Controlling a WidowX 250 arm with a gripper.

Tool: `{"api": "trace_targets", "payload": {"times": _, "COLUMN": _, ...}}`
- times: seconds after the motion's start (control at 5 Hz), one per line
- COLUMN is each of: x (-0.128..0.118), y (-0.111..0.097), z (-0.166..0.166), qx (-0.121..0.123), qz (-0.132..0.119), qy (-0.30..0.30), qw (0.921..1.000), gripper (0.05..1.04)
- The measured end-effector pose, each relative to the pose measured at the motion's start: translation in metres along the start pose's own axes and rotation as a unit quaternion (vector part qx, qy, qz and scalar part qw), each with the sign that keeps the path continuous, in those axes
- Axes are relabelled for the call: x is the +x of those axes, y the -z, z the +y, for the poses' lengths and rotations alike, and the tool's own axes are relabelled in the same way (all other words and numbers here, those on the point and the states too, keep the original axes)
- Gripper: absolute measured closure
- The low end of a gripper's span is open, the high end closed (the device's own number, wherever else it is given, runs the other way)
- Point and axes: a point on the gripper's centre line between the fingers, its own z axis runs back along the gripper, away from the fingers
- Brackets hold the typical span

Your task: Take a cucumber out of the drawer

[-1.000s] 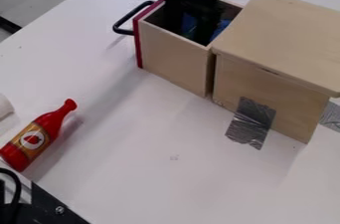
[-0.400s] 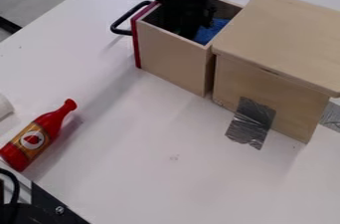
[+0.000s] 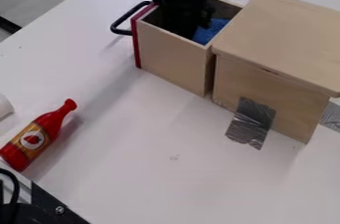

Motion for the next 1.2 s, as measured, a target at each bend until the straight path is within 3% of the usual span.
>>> {"api": "trace_targets", "payload": {"times": 0.4, "x": -0.005, "y": -0.08, "z": 0.001, "qx": 0.025, "qz": -0.095, "qy": -0.017, "qw": 0.995, "gripper": 0.729}}
{"api": "trace_targets", "payload": {"times": 0.6, "x": -0.014, "y": -0.103, "z": 0.001, "qx": 0.026, "qz": -0.114, "qy": -0.027, "qw": 0.9928, "gripper": 0.729}}
{"api": "trace_targets", "payload": {"times": 0.8, "x": -0.033, "y": -0.114, "z": 0.001, "qx": 0.024, "qz": -0.113, "qy": -0.048, "qw": 0.9921, "gripper": 0.729}}
{"api": "trace_targets", "payload": {"times": 1.2, "x": -0.094, "y": -0.112, "z": -0.017, "qx": 0.01, "qz": -0.081, "qy": -0.054, "qw": 0.9952, "gripper": 0.729}}
